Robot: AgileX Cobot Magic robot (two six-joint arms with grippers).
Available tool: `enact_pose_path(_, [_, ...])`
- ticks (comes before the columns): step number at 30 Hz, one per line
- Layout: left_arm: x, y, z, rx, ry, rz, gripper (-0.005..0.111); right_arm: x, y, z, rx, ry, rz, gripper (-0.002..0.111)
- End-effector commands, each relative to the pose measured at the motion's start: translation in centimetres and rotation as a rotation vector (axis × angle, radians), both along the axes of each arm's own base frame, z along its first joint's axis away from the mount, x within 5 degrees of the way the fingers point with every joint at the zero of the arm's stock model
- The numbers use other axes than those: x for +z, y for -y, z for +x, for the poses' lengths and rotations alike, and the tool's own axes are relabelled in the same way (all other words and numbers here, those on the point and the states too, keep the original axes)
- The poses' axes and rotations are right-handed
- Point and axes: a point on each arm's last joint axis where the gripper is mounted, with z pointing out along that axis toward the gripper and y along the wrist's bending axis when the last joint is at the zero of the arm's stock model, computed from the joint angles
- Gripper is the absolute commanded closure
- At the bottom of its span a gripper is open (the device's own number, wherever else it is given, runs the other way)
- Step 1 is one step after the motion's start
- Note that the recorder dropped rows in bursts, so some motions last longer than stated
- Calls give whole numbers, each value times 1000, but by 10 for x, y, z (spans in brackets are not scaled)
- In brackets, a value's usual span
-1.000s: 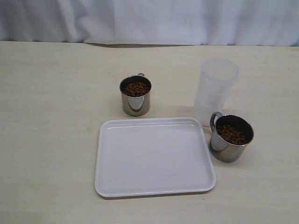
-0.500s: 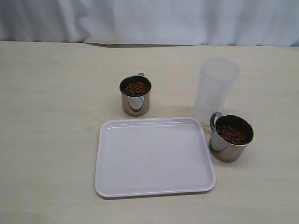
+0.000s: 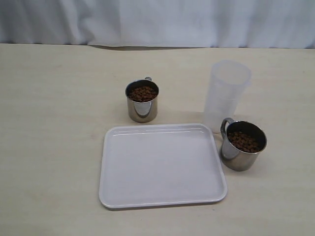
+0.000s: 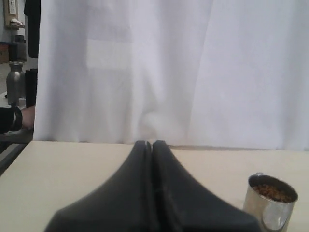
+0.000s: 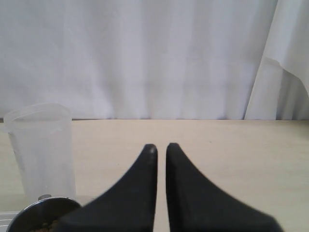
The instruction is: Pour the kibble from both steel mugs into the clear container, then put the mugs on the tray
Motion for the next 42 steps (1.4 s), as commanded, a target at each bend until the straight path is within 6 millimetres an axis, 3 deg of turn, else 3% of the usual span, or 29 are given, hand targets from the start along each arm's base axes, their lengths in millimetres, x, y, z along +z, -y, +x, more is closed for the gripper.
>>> enact_pose_path(1, [8, 0, 0, -15, 86, -94, 107, -1, 0, 0, 3, 1, 3, 103])
enact_pose_path(10, [-8, 6, 34, -23, -159, -37, 107, -1, 0, 0, 3, 1, 3, 103])
enact_pose_path(17, [-32, 29, 70, -240, -296, 117, 107, -1, 0, 0, 3, 1, 3, 103])
enact_pose_path(22, [-56, 40, 106, -334, -413, 153, 107, -1, 0, 0, 3, 1, 3, 103])
enact_pose_path(28, [-83, 52, 159, -471, -420, 205, 107, -1, 0, 0, 3, 1, 3, 103])
enact_pose_path(34, [-106, 38, 209, -677, -393, 165, 107, -1, 0, 0, 3, 1, 3, 103])
enact_pose_path(39, [-119, 21, 227, -842, -379, 258, 107, -1, 0, 0, 3, 1, 3, 103])
enact_pose_path(42, [-125, 23, 235, -928, -373, 310, 107, -1, 0, 0, 3, 1, 3, 103])
